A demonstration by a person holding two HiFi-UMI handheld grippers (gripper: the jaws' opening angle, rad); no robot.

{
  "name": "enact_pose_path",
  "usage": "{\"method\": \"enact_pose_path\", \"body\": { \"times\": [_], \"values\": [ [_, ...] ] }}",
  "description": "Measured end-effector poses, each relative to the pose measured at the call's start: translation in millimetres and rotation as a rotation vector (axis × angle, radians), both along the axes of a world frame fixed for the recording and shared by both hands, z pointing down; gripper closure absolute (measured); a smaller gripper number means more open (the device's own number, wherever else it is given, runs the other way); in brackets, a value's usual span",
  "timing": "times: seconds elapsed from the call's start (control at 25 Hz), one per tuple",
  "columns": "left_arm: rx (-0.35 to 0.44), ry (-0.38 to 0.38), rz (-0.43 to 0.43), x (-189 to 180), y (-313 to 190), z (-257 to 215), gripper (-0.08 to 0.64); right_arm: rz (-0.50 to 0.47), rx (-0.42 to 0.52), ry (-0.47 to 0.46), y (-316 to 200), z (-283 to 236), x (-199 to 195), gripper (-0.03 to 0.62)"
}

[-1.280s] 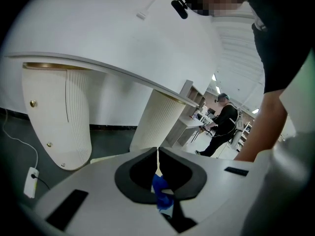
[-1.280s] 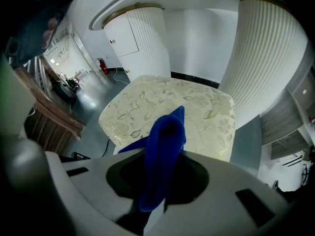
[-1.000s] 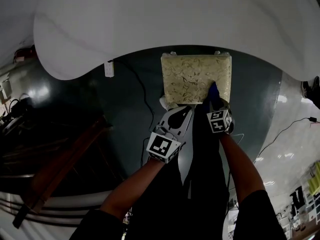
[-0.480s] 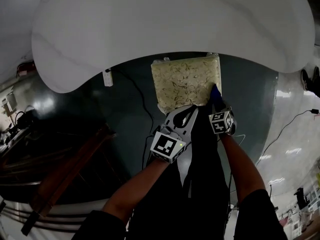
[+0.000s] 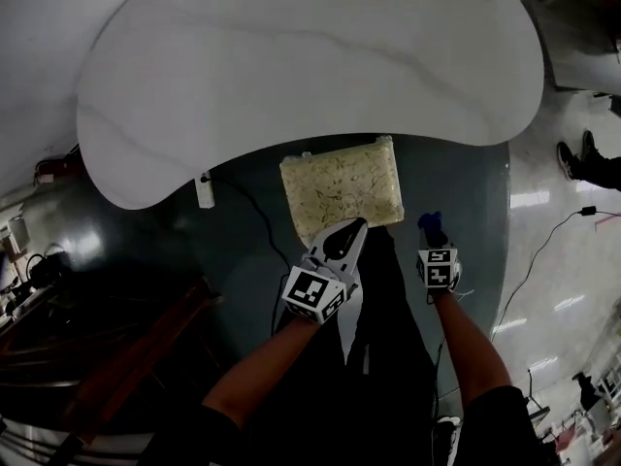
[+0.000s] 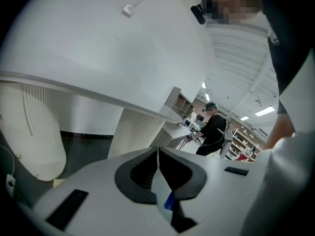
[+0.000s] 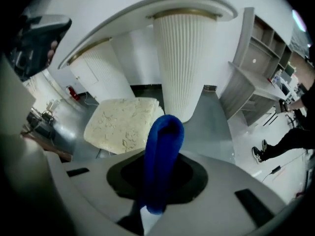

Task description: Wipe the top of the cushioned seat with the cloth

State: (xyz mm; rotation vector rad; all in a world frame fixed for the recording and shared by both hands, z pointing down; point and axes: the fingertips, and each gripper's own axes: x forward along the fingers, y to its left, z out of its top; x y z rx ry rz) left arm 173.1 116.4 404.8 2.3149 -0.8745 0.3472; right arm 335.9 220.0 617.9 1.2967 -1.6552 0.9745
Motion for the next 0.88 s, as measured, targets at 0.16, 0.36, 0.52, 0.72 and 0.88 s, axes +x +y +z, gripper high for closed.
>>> {"method": "enact_pose_path", "body": {
  "times": [0.16,0.36,0.52,0.72,0.88],
  "values": [
    [0.040,0.013,0.013,-3,-6,-45,0.537,0.061,0.134,-0.027,-13,-78,-3,0.503],
    [0.084,0.044,-0.001,-33,-9,-109,0.537,0.038,0.307,-0.058,-34,-179,-42,0.503],
    [0.112,0.031,-0.045,-51,1,-167,0.537,0.016,0.445,-0.097,-52,-283,-69,0.503],
    [0.170,0.058,-0.123,-93,5,-244,0.537,-0.034,0.605,-0.150,-77,-397,-125,0.503],
    [0.277,0.072,-0.197,-138,2,-313,0.537,-0.101,0.685,-0.200,-97,-471,-169,0.503]
  ]
}}
